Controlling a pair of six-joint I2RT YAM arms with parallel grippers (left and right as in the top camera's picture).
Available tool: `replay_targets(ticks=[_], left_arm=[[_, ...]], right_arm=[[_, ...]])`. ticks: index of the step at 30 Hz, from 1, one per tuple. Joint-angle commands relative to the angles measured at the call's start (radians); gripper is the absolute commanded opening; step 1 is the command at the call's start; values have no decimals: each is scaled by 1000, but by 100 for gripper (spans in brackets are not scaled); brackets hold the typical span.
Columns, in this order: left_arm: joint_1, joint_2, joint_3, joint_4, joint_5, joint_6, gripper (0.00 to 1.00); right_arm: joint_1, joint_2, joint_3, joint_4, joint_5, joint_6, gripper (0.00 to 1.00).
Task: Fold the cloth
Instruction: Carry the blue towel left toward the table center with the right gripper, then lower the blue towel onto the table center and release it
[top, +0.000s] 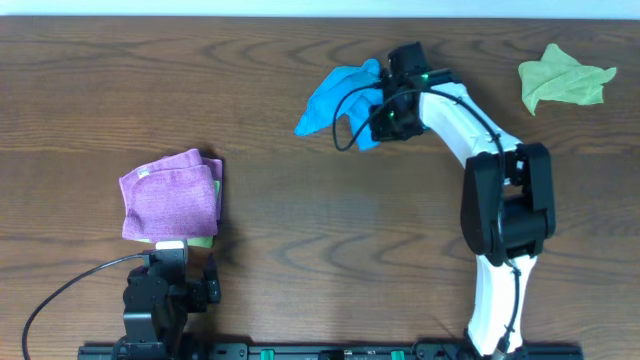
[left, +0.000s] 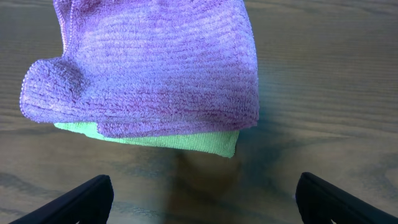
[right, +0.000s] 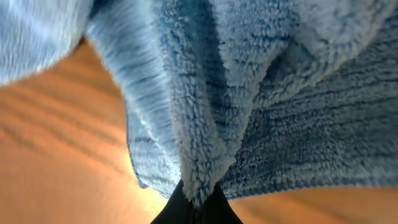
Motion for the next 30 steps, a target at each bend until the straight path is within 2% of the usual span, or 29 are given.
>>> replay_targets(ticks=[1,13,25,26,27,29,30], left_arm=[[4,-6,-36,-47,12,-13,95],[4,-6,-36,-47,12,-13,95],[4,-6,-36,-47,12,-13,95],[4,-6,-36,-47,12,-13,95],[4,-6,-36,-47,12,-13,95],[4,-6,-36,-47,12,-13,95],[4,-6,-36,-47,12,-13,95]], right_arm=[[55,-20,-3,-35,-54,7,1],[253,-95,-3,-163,-108,7,1],[384,-100,-3,-154,-148,7,1],[386,-100,-3,-156,-142,6,4],[388,-100,-3,-158,-132,7,15],[388,-100,-3,-166,-95,7,50],[388,-100,-3,-169,-79,7,59]])
